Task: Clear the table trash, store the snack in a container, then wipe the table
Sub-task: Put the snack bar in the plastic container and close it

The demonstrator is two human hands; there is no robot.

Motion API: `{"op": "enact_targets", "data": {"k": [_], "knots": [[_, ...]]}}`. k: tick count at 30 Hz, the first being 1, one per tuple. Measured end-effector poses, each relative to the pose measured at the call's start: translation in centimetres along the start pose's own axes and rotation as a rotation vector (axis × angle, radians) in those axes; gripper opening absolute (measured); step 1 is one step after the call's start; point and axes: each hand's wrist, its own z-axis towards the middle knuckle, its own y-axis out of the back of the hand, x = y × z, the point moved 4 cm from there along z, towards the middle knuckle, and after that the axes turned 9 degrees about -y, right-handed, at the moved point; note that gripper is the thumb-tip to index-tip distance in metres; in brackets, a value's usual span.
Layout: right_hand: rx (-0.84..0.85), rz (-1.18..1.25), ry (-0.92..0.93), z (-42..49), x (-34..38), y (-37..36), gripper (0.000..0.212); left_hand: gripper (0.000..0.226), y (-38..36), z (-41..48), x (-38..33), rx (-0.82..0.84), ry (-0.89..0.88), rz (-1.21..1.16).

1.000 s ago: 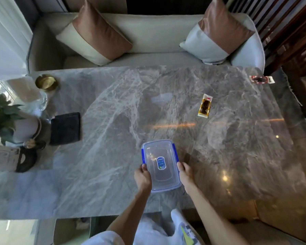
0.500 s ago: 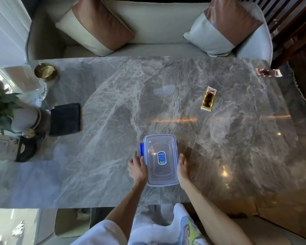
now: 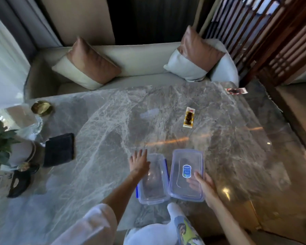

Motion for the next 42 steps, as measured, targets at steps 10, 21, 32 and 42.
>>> {"op": "enact_targets", "data": {"k": [10, 21, 32, 42], "knots": [[-0.252, -0.042, -0.004, -1.3, -2.4, 6.9, 0.033, 0.052, -1.3, -3.0, 5.9, -0.055, 0.195, -0.241], [-0.131, -0.487, -0.022, 2.4, -1.8, -3.9, 0.045, 0.052, -3.8, -11.3, 8.8, -0.261, 0.44, -0.599], [-0.172, -0.905, -0.005, 3.3, -1.3, -4.7, 0.081, 0.056, -3.9, -11.1, 8.6, -0.187, 0.513, -0.599], [-0.031, -1.38, 0.261, 1.7, -3.1, -5.1, 0.092, 0.057, -4.3, -10.9, 8.4, -0.147, 0.46, -0.604]]}}
